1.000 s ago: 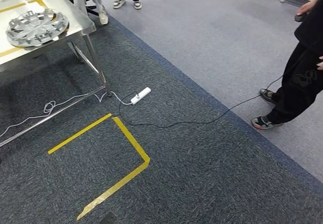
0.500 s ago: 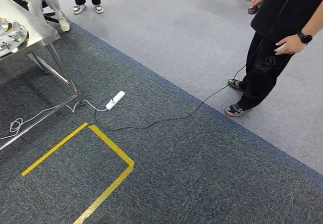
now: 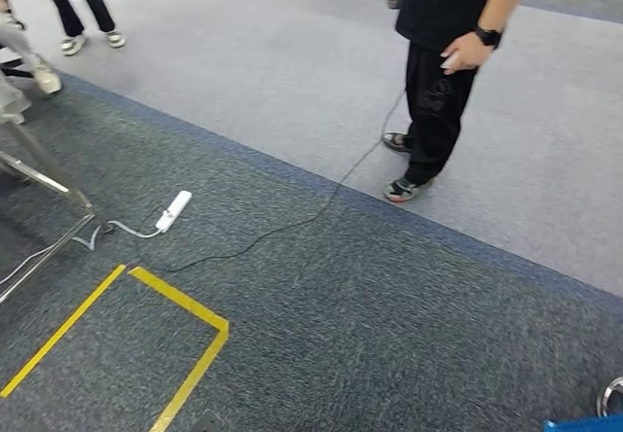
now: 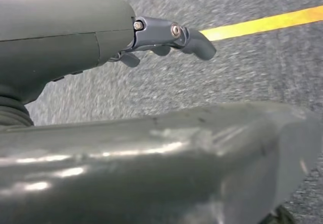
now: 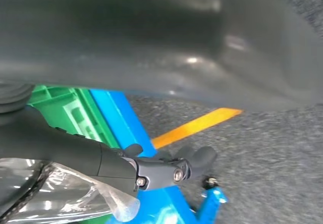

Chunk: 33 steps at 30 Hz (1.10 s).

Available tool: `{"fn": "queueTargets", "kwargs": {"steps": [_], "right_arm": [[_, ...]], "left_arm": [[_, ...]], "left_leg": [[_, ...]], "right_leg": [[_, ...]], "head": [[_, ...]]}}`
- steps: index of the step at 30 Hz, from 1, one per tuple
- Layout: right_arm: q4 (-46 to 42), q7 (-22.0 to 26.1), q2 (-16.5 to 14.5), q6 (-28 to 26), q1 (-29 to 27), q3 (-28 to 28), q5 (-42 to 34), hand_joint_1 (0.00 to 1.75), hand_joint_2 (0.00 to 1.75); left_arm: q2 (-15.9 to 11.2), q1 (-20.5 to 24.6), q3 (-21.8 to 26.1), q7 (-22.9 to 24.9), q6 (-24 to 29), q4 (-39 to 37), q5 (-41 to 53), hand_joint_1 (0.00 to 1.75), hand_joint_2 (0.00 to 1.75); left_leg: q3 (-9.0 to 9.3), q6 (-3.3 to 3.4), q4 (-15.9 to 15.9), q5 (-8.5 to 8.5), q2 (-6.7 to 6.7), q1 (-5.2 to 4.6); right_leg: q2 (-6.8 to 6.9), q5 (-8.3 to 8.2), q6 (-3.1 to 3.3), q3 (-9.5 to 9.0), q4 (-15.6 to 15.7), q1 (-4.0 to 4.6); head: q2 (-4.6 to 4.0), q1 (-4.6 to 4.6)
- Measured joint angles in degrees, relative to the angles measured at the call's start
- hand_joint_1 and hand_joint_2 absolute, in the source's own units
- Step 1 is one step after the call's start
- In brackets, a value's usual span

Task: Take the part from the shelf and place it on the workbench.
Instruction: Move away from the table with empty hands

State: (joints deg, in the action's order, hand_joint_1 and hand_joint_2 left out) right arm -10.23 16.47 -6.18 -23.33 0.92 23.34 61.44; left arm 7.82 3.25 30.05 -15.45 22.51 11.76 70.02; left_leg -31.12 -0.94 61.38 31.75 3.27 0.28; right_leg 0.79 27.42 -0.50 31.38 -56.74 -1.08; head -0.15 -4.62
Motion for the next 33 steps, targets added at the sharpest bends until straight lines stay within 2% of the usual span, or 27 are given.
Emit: {"fn": "queueTargets", "kwargs": {"steps": [1,2,3,4,5,6,8,9,10,12,13,14,16,17,18,19,20,21,22,24,25,27,28,30,32,33], "right_arm": [[0.0,0.0,0.0,0.0,0.1,0.0,0.0,0.00,0.00],[0.0,0.0,0.0,0.0,0.1,0.0,0.0,0.00,0.00],[0.0,0.0,0.0,0.0,0.1,0.0,0.0,0.00,0.00],[0.0,0.0,0.0,0.1,0.1,0.0,0.0,0.00,0.00],[0.0,0.0,0.0,0.1,0.0,0.0,0.0,0.00,0.00],[0.0,0.0,0.0,0.1,0.0,0.0,0.0,0.00,0.00],[0.0,0.0,-0.1,0.1,0.0,0.0,0.1,0.00,0.00],[0.0,0.0,-0.1,0.1,0.1,0.0,0.1,0.00,0.00],[0.0,0.0,-0.2,0.1,0.2,0.0,0.1,0.00,0.00],[0.0,0.0,-0.2,0.1,0.1,0.0,0.1,0.00,0.00],[0.0,0.0,-0.2,0.1,-0.1,0.0,0.1,0.00,0.00],[0.0,0.0,-0.2,0.1,-0.2,0.0,0.1,0.00,0.00],[0.0,0.0,-0.2,0.1,0.1,0.0,0.1,0.00,0.00],[0.0,0.0,-0.2,0.1,0.2,0.0,0.1,0.00,0.00],[0.0,0.0,-0.2,0.1,0.3,0.0,0.1,0.00,0.00],[0.0,0.0,-0.2,0.1,0.3,0.0,0.1,0.00,0.00],[0.0,0.0,-0.2,0.1,0.1,0.0,0.1,0.00,0.00],[0.0,-0.1,-0.2,0.1,0.0,0.0,0.1,0.00,0.00],[0.0,-0.1,-0.2,0.1,0.0,0.0,0.1,0.00,0.00],[0.0,0.0,-0.3,0.1,0.2,0.0,0.1,0.00,0.00],[0.0,0.0,-0.3,0.2,0.3,0.0,0.1,0.00,0.00],[0.0,0.0,-0.3,0.2,0.2,0.0,0.1,0.00,0.00],[0.0,-0.1,-0.3,0.2,0.0,0.0,0.1,0.00,0.00],[0.0,-0.1,-0.3,0.2,0.0,0.0,0.1,0.00,0.00],[0.0,-0.1,-0.3,0.2,0.2,0.0,0.1,0.00,0.00],[0.0,-0.1,-0.3,0.2,0.3,0.0,0.1,0.00,0.00]], "left_arm": [[0.0,-0.1,0.0,0.0,0.0,0.0,0.0,0.00,0.00],[-0.1,-0.2,0.0,0.0,0.0,0.0,0.0,0.00,0.00],[-0.1,-0.3,0.0,0.0,0.0,0.0,0.0,0.00,0.00],[-0.1,-0.4,0.0,0.0,0.1,0.0,0.1,0.00,0.00],[-0.2,-0.4,0.0,0.0,0.1,0.0,0.1,0.00,0.00],[-0.2,-0.4,0.0,0.0,0.1,0.0,0.1,0.00,0.00],[-0.4,-0.5,0.0,0.0,0.2,0.0,0.2,0.00,0.00],[-0.5,-0.4,0.0,0.0,0.3,0.0,0.3,0.00,0.00],[-0.6,-0.4,0.0,0.0,0.3,0.0,0.3,0.00,0.00],[-0.6,-0.2,0.0,0.0,0.4,0.0,0.4,0.00,0.00],[-0.6,-0.2,0.0,0.0,0.4,0.0,0.5,0.00,0.00],[-0.6,-0.2,0.0,0.0,0.5,0.0,0.5,0.00,0.00],[-0.6,-0.3,0.0,0.0,0.6,0.0,0.5,0.00,0.00],[-0.6,-0.4,0.0,0.0,0.6,0.0,0.6,0.00,0.00],[-0.6,-0.4,0.0,0.0,0.6,0.0,0.6,0.00,0.00],[-0.6,-0.5,0.0,0.0,0.6,0.0,0.6,0.00,0.00],[-0.6,-0.5,0.0,0.0,0.6,0.0,0.6,0.00,0.00],[-0.6,-0.5,0.0,0.0,0.6,0.0,0.6,0.00,0.00],[-0.6,-0.5,0.0,0.0,0.6,0.0,0.6,0.00,0.00],[-0.7,-0.4,0.0,0.0,0.5,0.0,0.6,0.00,0.00],[-0.7,-0.4,0.0,0.0,0.5,0.0,0.6,0.00,0.00],[-0.7,-0.2,0.0,0.0,0.4,0.0,0.5,0.00,0.00],[-0.6,-0.1,0.0,0.0,0.3,0.0,0.5,0.00,0.00],[-0.6,-0.1,0.0,0.0,0.2,0.0,0.4,0.00,0.00],[-0.6,-0.2,0.0,0.0,0.0,0.0,0.4,0.00,0.00],[-0.6,-0.3,0.0,0.1,-0.1,0.0,0.3,0.00,0.00]], "left_leg": [[-1.57,-0.07,3.8,2.17,-1.49,0.05],[-3.33,-0.05,7.9,4.02,-2.26,0.07],[-4.75,0.05,11.1,5.02,-2.62,0.06],[-5.41,0.23,12.4,4.81,-2.81,0.04],[-5.00,0.51,11.2,3.38,-2.98,-0.01],[-3.67,0.86,7.9,1.10,-3.43,-0.07],[-0.45,1.64,-0.1,-2.89,-5.96,-0.15],[0.55,1.89,-2.6,-3.76,-7.08,-0.19],[0.95,2.04,-3.8,-3.93,-7.79,-0.23],[1.06,2.22,-4.5,-4.00,-7.10,-0.26],[1.20,2.37,-5.0,-4.26,-6.45,-0.21],[1.37,2.56,-5.5,-4.55,-5.74,-0.15],[1.54,2.84,-6.1,-4.86,-3.97,-0.22],[1.48,2.95,-6.1,-4.86,-3.04,-0.31],[1.42,2.97,-6.1,-4.82,-2.05,-0.38],[1.40,2.97,-6.1,-4.79,-1.15,-0.39],[1.39,2.90,-6.0,-4.73,-0.35,-0.35],[1.42,2.75,-5.9,-4.64,0.37,-0.28],[1.47,2.48,-5.7,-4.47,1.04,-0.25],[1.46,1.69,-5.1,-3.92,2.15,-0.42],[1.52,1.32,-4.9,-3.74,2.60,-0.53],[1.73,0.82,-4.7,-3.62,3.44,-0.51],[1.79,0.48,-4.6,-3.33,3.38,-0.35],[0.73,-0.09,-1.6,-0.95,1.23,-0.06],[-2.35,-0.15,5.9,3.16,-1.71,0.04],[-4.03,0.01,9.8,4.73,-2.36,0.02]], "right_leg": [[-0.64,-0.14,0.23,0.13,0.0,0.08],[-1.37,-0.23,0.39,0.24,0.0,0.19],[-2.16,-0.28,0.47,0.31,0.0,0.33],[-2.98,-0.30,0.50,0.33,-0.1,0.47],[-3.81,-0.31,0.51,0.29,-0.1,0.59],[-4.63,-0.32,0.51,0.20,-0.1,0.66],[-6.15,-0.37,0.36,0.24,-0.2,0.67],[-6.85,-0.47,0.12,0.45,-0.3,0.61],[-7.50,-0.62,-0.21,0.77,-0.3,0.48],[-8.53,-0.95,-1.03,1.44,-0.2,0.26],[-7.90,-0.80,-1.29,1.81,-0.5,0.27],[-6.51,-0.07,-1.50,2.50,-1.5,0.35],[-2.87,3.21,-1.80,5.37,-7.2,0.45],[-1.86,5.15,-2.06,7.30,-11.2,0.39],[-1.42,6.44,-2.33,8.89,-14.7,0.29],[-1.21,6.75,-2.59,9.60,-16.4,0.16],[-0.97,6.01,-2.83,9.13,-15.9,0.01],[-0.52,4.43,-3.03,7.46,-13.1,-0.15],[0.64,2.70,-3.26,4.96,-8.8,-0.33],[2.65,0.68,-2.98,0.90,-2.1,-0.37],[3.12,0.46,-2.62,0.06,-0.7,-0.29],[2.10,0.43,-1.63,0.25,-0.7,-0.08],[1.61,0.31,-1.24,0.30,-0.6,-0.09],[0.46,-0.03,-0.48,0.36,-0.5,-0.16],[-0.84,-0.31,-0.02,0.62,-0.4,-0.05],[-1.63,-0.37,0.10,0.72,-0.4,0.09]], "head": [[0.00,-0.09],[0.00,-0.11],[0.00,-0.10],[0.00,-0.10],[0.00,-0.09],[0.00,-0.09],[0.01,-0.02],[0.01,-0.06],[0.01,-0.06],[0.01,-0.13],[0.00,-0.10],[0.00,0.01],[-0.01,0.25],[0.00,0.36],[0.01,0.38],[0.01,0.37],[0.02,0.38],[0.02,0.38],[0.01,0.38],[0.00,0.26],[-0.01,0.16],[0.00,-0.03],[0.00,-0.02],[0.01,-0.17],[0.02,-0.33],[0.01,-0.38]]}}
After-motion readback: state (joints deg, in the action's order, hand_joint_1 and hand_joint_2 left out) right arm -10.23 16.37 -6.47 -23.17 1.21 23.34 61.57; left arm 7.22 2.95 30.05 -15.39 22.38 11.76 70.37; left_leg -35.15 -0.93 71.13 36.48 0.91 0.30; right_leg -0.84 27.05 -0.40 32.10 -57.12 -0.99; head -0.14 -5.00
